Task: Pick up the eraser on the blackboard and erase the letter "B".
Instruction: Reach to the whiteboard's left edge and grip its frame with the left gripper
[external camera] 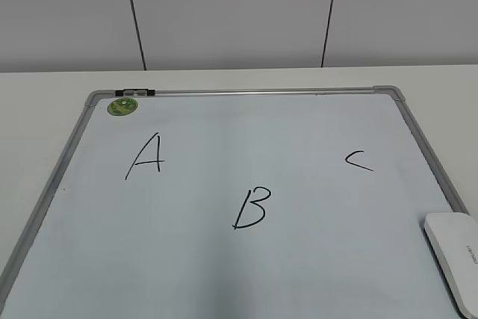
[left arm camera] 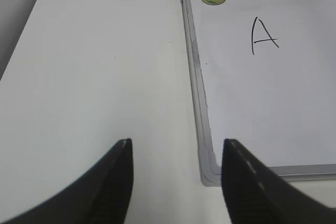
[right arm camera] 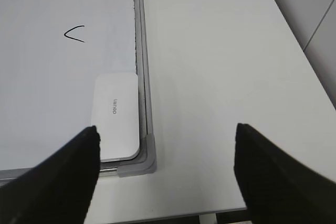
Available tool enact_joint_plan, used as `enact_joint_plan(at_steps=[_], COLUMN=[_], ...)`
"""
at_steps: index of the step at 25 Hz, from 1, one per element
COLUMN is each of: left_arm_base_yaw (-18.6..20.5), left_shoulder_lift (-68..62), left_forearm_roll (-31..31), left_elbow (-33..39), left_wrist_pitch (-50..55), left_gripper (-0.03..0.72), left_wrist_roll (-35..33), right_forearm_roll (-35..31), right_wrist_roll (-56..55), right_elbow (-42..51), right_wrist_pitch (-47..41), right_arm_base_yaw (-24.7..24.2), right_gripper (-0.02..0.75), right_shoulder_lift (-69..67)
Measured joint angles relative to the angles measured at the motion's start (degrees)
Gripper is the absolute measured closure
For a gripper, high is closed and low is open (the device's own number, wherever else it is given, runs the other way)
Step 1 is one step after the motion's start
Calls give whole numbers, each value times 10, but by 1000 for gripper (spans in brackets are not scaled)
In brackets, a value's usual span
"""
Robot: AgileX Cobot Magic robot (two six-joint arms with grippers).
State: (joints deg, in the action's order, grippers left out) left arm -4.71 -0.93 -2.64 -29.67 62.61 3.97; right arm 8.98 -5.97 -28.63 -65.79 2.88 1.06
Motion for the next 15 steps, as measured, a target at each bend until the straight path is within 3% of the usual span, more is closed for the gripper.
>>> enact_joint_plan(at_steps=[15], left_arm_base_yaw=[0], left_shoulder_lift=[-13], left_forearm_roll=[-2], left_elbow=[-6], left_wrist_pitch=[-4], left_gripper=[351], left_wrist_roll=[0], right_forearm_roll=[0], right_wrist_roll=[0], right_elbow=[0], right_wrist_pitch=[0], right_arm_base_yaw=[0], right_gripper=[148], right_shoulder_lift=[0])
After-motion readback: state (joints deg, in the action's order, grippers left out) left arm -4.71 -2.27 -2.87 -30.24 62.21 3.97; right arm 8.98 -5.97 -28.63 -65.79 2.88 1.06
